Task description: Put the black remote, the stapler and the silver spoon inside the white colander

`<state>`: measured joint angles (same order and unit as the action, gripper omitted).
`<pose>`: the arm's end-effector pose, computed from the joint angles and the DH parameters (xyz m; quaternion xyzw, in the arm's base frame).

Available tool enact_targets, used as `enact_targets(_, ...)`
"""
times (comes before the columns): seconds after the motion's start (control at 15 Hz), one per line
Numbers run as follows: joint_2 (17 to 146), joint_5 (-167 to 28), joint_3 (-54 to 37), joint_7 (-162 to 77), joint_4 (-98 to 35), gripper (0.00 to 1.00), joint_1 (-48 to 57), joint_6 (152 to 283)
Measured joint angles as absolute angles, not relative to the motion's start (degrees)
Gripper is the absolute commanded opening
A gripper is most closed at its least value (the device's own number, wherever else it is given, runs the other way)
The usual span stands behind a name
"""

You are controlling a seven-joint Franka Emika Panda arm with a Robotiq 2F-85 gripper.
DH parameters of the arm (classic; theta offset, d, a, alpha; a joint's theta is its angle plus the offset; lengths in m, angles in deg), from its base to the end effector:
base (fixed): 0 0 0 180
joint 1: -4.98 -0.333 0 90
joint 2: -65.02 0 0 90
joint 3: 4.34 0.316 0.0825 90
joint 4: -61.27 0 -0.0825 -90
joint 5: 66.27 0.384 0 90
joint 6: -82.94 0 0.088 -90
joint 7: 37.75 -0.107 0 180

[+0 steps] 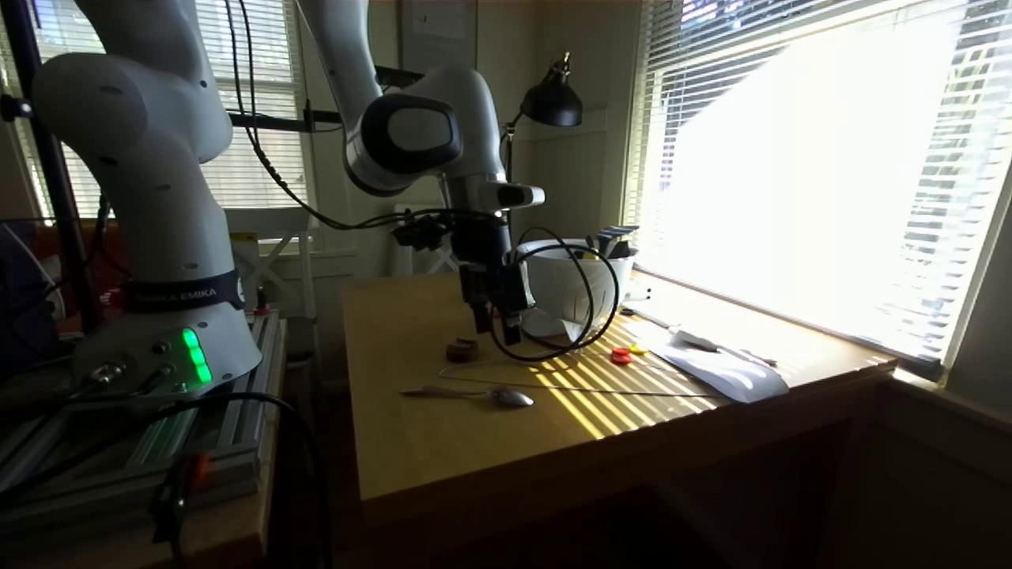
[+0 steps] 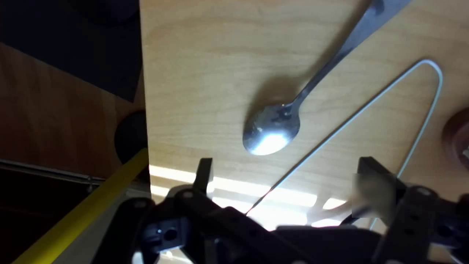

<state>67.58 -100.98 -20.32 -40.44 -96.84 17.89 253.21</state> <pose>0.3639 -0.1577 0.2153 0.9934 0.0197 0.0585 0.0967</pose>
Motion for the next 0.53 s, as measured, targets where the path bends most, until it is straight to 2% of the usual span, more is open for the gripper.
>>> enact_targets(0.13,68.27,-104.44,-21.41,-49.01,-96.78,1.0,17.88,256.66)
enact_targets(0.4,68.42,-104.87,-21.51,-49.69,-96.77,1.0,17.79,256.93)
enact_targets(0.53,69.14,-98.62,-20.14,-49.01,-96.89,1.0,17.79,256.91)
